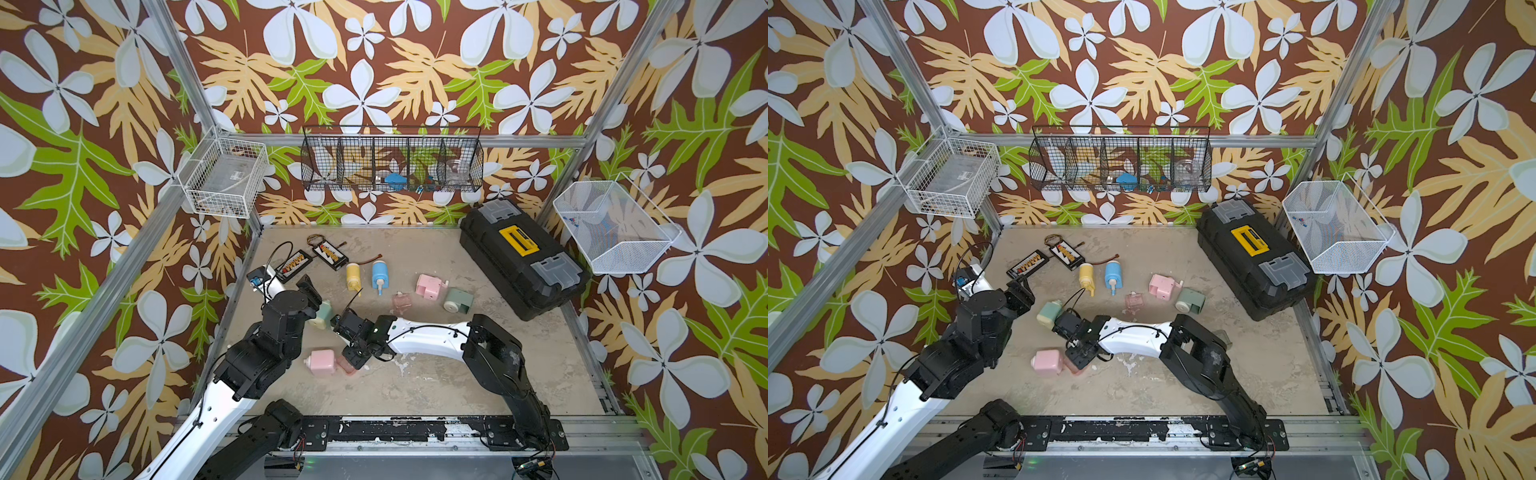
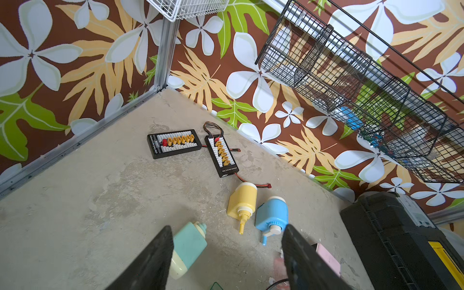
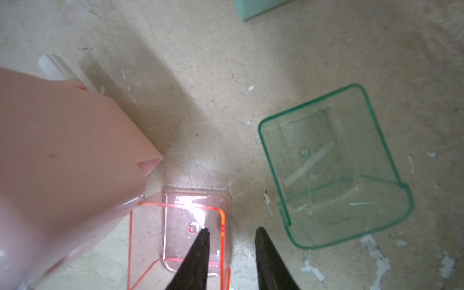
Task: Put the tray back into the pencil sharpener
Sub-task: Pick up the container from the center of the board, then place the container at the center of the board.
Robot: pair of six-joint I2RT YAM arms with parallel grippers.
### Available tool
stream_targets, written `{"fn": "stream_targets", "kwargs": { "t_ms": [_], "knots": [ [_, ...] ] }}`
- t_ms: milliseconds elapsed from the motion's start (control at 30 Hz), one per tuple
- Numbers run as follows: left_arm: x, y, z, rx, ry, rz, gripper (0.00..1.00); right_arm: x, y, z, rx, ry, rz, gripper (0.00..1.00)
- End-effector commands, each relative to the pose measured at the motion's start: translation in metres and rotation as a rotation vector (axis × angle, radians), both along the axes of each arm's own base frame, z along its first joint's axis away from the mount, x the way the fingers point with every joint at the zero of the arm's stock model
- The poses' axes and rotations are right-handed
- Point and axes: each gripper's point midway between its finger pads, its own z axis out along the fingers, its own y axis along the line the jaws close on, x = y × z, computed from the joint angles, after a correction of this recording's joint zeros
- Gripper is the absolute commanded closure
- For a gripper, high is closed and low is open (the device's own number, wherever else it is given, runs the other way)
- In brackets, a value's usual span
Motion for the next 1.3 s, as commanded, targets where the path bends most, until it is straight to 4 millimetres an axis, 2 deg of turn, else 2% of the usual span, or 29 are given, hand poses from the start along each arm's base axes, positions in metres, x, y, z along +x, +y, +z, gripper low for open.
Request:
{"fn": "stream_targets", "kwargs": {
  "t_ms": [0,333,567,700,900,1067,1167,1267],
  "knots": [
    [-0.001,0.002,0.005,0.013,-0.008,0.004,0.3,0.0,-0.002,-0.002,-0.019,-0.002,0.005,0.72],
    [-0.002,0.003,0.013,0.001,-0.023,0.001,0.3,-0.003,-0.002,-0.005,-0.019,0.014,0.007,0.86],
    [-0.003,0.003,0.018,-0.01,-0.031,-0.003,0.31,-0.004,-0.009,0.01,-0.001,-0.004,0.006,0.96],
    [-0.004,0.002,0.02,-0.015,-0.035,-0.004,0.31,-0.003,-0.035,0.025,-0.025,-0.071,0.017,0.99],
    [0.0,-0.005,0.01,-0.029,-0.014,-0.026,0.31,-0.006,-0.099,0.041,-0.07,-0.156,0.109,1.0],
    [0.004,-0.01,0.004,-0.041,0.003,-0.038,0.31,-0.008,-0.15,0.041,-0.106,-0.177,0.216,1.0],
    [0.005,-0.014,-0.002,-0.055,0.009,-0.051,0.31,-0.005,-0.168,0.038,-0.135,-0.228,0.28,1.0],
    [0.007,-0.017,-0.007,-0.065,0.018,-0.058,0.31,-0.007,-0.173,0.033,-0.142,-0.268,0.363,1.0]
  ]
}}
